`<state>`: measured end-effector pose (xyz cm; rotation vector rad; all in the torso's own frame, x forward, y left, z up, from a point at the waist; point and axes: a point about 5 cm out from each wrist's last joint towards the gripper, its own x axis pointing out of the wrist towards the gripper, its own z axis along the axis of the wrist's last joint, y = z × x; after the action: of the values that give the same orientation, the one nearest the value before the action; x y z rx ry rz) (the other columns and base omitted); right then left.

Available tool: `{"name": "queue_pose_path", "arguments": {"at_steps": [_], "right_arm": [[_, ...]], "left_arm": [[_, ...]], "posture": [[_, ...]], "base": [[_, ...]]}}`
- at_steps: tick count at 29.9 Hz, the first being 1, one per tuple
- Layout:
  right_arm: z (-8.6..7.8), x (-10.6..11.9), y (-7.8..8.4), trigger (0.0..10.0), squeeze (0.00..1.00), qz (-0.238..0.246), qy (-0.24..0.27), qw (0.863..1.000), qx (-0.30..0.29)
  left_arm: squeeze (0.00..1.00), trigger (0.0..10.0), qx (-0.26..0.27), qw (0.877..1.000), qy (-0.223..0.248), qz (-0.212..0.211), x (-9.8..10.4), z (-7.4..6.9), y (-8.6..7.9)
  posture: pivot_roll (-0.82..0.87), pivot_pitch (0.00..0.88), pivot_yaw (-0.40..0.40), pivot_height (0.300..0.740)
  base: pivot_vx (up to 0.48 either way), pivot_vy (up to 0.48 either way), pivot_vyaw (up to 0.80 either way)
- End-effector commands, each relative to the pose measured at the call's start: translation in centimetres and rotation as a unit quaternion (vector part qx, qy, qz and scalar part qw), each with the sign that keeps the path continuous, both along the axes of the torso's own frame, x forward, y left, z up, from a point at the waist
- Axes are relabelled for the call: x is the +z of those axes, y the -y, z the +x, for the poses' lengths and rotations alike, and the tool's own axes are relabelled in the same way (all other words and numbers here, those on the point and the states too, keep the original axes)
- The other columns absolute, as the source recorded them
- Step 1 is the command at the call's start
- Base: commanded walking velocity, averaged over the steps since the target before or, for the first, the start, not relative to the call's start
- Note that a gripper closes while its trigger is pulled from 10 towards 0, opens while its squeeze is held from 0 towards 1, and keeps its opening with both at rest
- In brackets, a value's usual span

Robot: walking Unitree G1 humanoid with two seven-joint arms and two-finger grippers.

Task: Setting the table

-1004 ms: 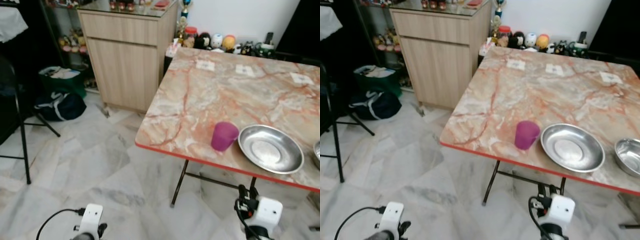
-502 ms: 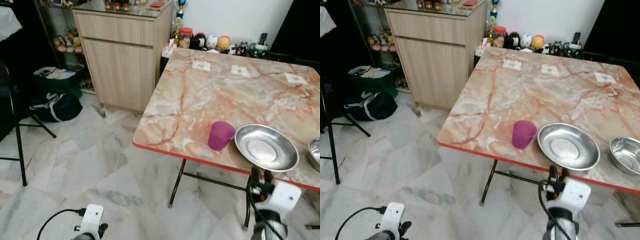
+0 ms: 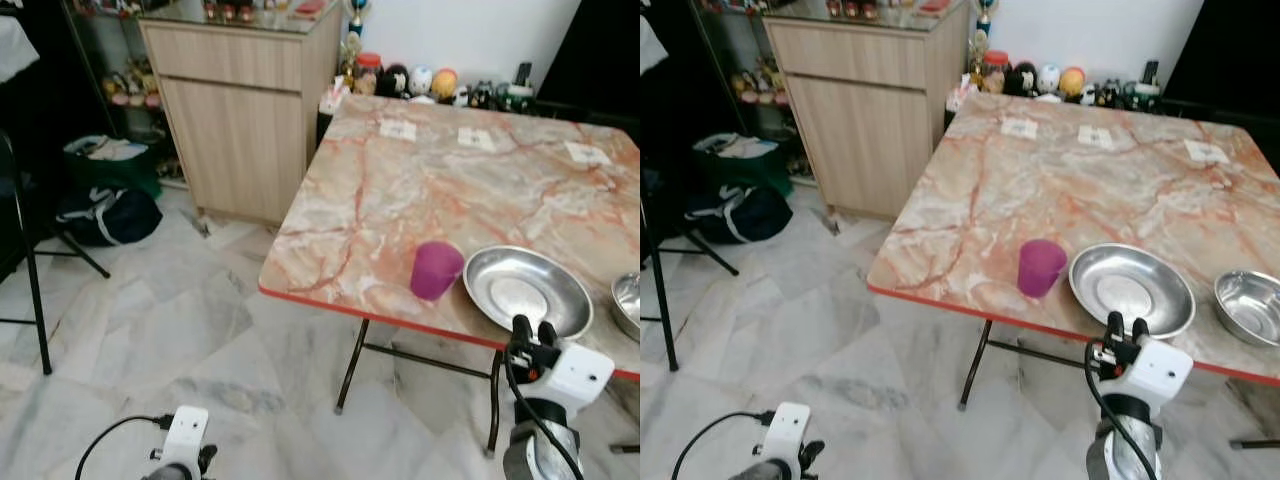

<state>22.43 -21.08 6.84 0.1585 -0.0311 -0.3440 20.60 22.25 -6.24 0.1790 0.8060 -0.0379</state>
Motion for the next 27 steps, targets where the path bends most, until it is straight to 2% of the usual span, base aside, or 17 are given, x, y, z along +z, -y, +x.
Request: {"name": "queue_pose_path", "arguments": {"at_steps": [1,15,21,22,23,26,27], "right_arm": [[0.0,0.4,0.0,10.0,0.0,0.002,0.004,1.0,-0.004],[0.7,1.2,-0.4,10.0,0.0,0.008,0.013,1.0,0.003],[1.1,1.4,-0.5,10.0,0.0,0.023,0.018,1.0,0.008],[1.2,1.5,-0.5,10.0,0.46,0.028,0.02,0.999,0.007],[1.3,1.6,-0.6,10.0,1.0,0.043,0.025,0.999,0.006],[1.5,1.6,-0.5,10.0,1.0,0.057,0.025,0.998,0.0],[1.6,1.4,-0.6,10.0,1.0,0.081,0.021,0.997,0.004]], "left_arm": [[0.0,10.0,-0.01,1.0,-0.009,0.005,-0.2,-0.2,0.0],[0.0,10.0,-0.008,1.0,-0.01,0.004,-0.3,-0.4,0.0],[0.0,10.0,-0.001,1.0,-0.011,0.002,-0.3,-0.5,0.1],[0.0,10.0,-0.002,1.0,-0.011,0.003,-0.3,-0.5,0.1],[0.0,10.0,-0.002,1.0,-0.011,0.002,-0.3,-0.5,0.1],[0.0,10.0,-0.002,1.0,-0.011,0.002,-0.3,-0.5,0.1],[0.0,10.0,-0.002,1.0,-0.011,0.001,-0.4,-0.6,0.1]], "posture": [[-0.02,0.011,-0.05,0.74],[-0.01,0.002,-0.057,0.74],[-0.01,0.0,-0.064,0.74],[-0.01,0.0,-0.065,0.74],[-0.01,0.0,-0.065,0.74],[-0.01,0.0,-0.065,0.74],[0.0,0.0,-0.069,0.74]], "base": [[0.0,-0.292,0.0],[0.0,-0.301,0.0],[0.0,0.0,0.0],[0.0,0.0,0.0],[0.0,0.0,0.0],[0.0,0.0,0.0],[0.0,0.0,0.0]]}}
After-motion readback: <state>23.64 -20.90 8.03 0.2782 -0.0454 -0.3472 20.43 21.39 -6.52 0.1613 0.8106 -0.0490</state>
